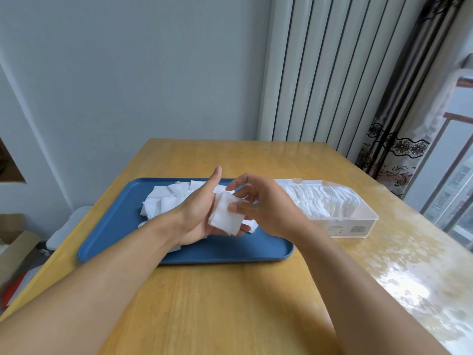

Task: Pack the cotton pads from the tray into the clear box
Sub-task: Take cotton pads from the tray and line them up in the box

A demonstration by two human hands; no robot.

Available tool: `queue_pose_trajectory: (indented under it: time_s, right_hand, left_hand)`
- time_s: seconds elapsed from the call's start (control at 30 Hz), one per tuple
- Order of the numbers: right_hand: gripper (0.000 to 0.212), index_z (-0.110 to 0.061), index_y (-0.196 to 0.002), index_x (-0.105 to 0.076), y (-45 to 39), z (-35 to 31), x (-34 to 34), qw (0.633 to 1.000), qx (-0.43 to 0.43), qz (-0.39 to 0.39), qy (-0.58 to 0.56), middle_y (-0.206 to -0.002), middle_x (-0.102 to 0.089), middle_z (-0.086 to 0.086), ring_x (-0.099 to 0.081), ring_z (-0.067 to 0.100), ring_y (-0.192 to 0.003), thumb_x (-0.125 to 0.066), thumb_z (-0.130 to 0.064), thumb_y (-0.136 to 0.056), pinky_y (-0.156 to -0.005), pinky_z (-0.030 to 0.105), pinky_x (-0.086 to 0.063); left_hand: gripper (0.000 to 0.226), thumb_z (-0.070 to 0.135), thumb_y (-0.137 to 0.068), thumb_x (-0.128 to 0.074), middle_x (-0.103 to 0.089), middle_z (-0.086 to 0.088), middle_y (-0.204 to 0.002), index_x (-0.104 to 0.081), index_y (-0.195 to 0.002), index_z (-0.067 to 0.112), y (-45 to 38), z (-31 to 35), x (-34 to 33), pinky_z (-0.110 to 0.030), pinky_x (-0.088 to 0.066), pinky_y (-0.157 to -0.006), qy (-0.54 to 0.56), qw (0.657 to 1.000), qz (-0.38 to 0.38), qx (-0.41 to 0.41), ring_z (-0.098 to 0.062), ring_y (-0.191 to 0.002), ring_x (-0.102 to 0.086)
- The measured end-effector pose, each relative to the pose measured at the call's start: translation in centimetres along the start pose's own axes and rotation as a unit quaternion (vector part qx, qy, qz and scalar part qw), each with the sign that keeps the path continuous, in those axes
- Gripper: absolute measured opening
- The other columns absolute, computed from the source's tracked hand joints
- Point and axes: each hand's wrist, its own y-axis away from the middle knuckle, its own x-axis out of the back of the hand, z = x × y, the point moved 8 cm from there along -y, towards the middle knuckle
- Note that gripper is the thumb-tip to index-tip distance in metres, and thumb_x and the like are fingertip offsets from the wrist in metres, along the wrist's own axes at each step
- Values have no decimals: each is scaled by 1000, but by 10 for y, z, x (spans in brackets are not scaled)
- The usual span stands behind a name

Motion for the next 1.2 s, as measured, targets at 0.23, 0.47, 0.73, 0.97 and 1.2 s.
queue_pose_trajectory:
  time_s: [0.23,0.47,0.73,0.97,1.2]
  right_hand:
    - [34,-30,-110,-69,-1,6,14,997,-24,50,62,-101,-59,-15,-58,1,-64,-85,-29,-81,-60,25,-55]
    - [25,-22,-92,-69,2,13,22,994,-62,12,88,-59,-57,-17,-50,-3,-49,-73,-46,-89,-46,10,-32]
    - [21,-19,-86,-71,6,-5,46,996,-59,-10,63,-65,-59,-11,-49,5,-58,-78,-40,-87,-56,22,-38]
    - [25,-14,-99,-71,31,-20,158,983,-54,104,139,-90,-75,7,-71,26,-77,-81,-32,-85,-78,53,-58]
    - [31,-22,-118,-70,55,37,183,900,-164,15,403,-116,-70,1,-64,20,-96,-77,-24,-88,-80,34,-55]
  left_hand:
    - [37,16,-102,-59,-65,-20,-133,-56,-137,5,14,7,-11,-57,-46,-109,-92,992,-71,-38,-41,-123,-63]
    - [46,-8,-93,-65,-69,-16,-129,-56,-135,8,13,7,-10,-41,-54,-103,-116,991,-50,-45,-34,-117,-68]
    - [52,3,-90,-74,-75,-18,-111,-56,-135,21,13,29,-20,-37,-62,-85,-132,983,41,-120,-34,-102,-75]
    - [36,22,-92,-74,-73,13,-120,-63,-124,33,-19,48,-50,-31,-53,-100,-236,931,167,-223,-8,-120,-64]
    - [78,65,-94,-52,4,20,-168,-19,-160,39,-52,7,-115,-38,1,-128,-548,801,82,-229,1,-153,15]
